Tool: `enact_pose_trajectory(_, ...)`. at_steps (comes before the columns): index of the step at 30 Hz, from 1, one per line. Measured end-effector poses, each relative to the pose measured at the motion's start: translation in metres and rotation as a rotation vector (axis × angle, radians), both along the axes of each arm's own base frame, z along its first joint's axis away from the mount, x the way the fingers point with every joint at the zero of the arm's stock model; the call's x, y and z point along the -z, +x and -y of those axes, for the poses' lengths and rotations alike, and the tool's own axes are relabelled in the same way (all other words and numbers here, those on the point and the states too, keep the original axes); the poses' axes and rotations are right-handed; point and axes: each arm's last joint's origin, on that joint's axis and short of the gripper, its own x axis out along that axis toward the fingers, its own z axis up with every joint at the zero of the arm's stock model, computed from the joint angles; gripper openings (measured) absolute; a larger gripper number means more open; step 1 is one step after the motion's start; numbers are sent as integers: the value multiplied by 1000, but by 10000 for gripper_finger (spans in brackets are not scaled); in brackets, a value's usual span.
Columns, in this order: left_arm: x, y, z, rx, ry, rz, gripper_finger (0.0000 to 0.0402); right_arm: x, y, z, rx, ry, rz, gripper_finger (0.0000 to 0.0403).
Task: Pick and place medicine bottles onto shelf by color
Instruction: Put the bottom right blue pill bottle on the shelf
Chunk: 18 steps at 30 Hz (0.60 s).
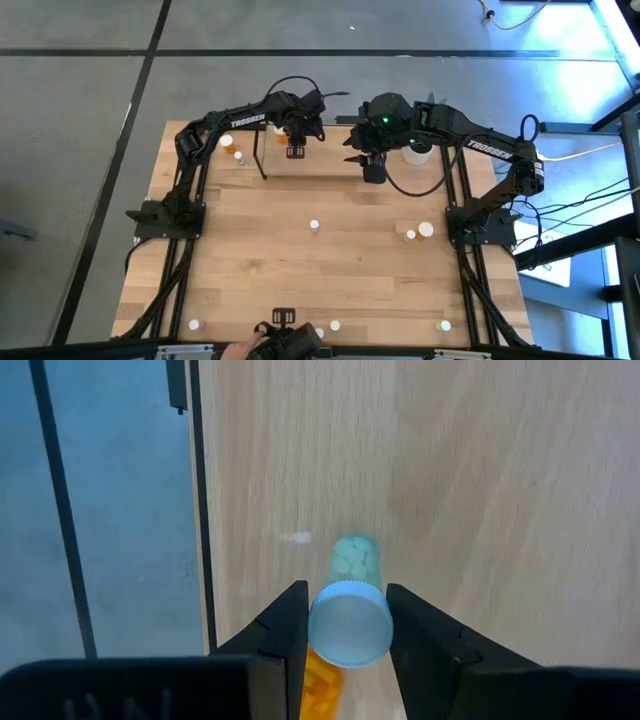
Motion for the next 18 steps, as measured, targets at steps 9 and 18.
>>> enact_pose_trajectory(9, 1, -1, 1, -1, -8, -12, 136, 0, 0, 0, 0, 0, 0, 195)
enact_pose_trajectory(18, 1, -1, 1, -1, -7, -12, 175, 0, 0, 0, 0, 0, 0, 195)
